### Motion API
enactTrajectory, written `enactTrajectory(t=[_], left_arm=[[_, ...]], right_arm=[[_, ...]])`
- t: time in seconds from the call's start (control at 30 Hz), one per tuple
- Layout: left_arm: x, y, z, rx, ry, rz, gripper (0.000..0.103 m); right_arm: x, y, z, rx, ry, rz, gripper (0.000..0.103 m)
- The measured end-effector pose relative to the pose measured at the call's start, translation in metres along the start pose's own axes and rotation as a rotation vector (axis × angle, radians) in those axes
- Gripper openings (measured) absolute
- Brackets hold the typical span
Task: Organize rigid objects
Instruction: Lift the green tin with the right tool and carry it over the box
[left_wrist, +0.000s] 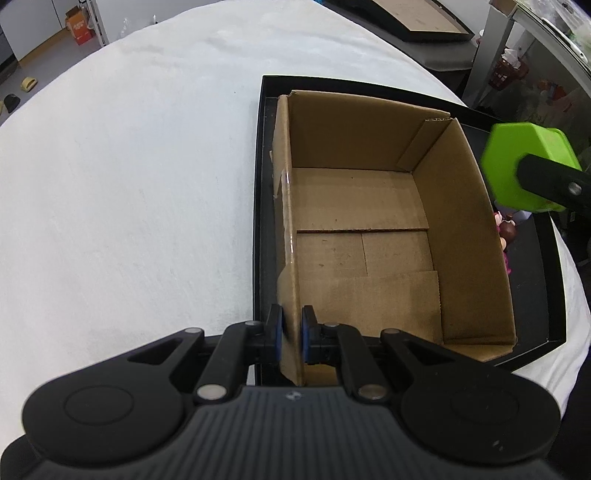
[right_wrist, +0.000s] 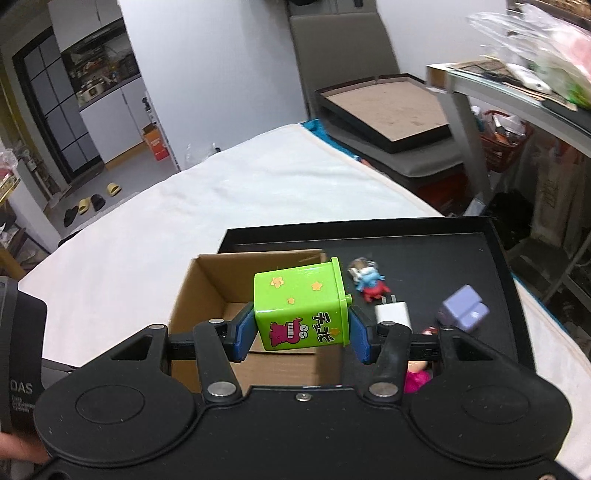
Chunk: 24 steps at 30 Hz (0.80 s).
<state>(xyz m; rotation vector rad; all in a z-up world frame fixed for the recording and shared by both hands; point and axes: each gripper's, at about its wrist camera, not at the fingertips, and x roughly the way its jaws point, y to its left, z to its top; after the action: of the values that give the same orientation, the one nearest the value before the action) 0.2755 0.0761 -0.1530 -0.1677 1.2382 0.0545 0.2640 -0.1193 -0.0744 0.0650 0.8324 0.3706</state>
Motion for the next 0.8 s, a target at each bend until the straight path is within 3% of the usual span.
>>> enactTrajectory(t=[0.1, 0.27, 0.53, 0.6, 0.67, 0.8], left_arm=[[0.000, 0.000, 0.000, 0.004, 0.000, -0.009, 0.010], [0.001, 0.004, 0.003, -0.009, 0.009, -0.022, 0.011], [0.002, 0.006, 0.002, -0.020, 0.015, -0.031, 0.011], [0.003, 0.007, 0.003, -0.018, 0.023, -0.034, 0.011], [0.005, 0.005, 0.002, -0.015, 0.035, -0.028, 0.011], [0.008, 0.004, 0.002, -0.015, 0.039, -0.019, 0.011]], right_arm=[[0.008, 0.007, 0.002, 0.011, 0.015, 0.023, 0.051], [0.020, 0.017, 0.007, 0.080, 0.067, 0.138, 0.051], [0.037, 0.034, 0.011, 0.058, 0.099, 0.180, 0.052], [0.041, 0.038, 0.012, 0.035, 0.106, 0.209, 0.057], [0.042, 0.039, 0.010, 0.022, 0.101, 0.182, 0.072], [0.041, 0.026, 0.004, 0.068, 0.124, 0.185, 0.074]])
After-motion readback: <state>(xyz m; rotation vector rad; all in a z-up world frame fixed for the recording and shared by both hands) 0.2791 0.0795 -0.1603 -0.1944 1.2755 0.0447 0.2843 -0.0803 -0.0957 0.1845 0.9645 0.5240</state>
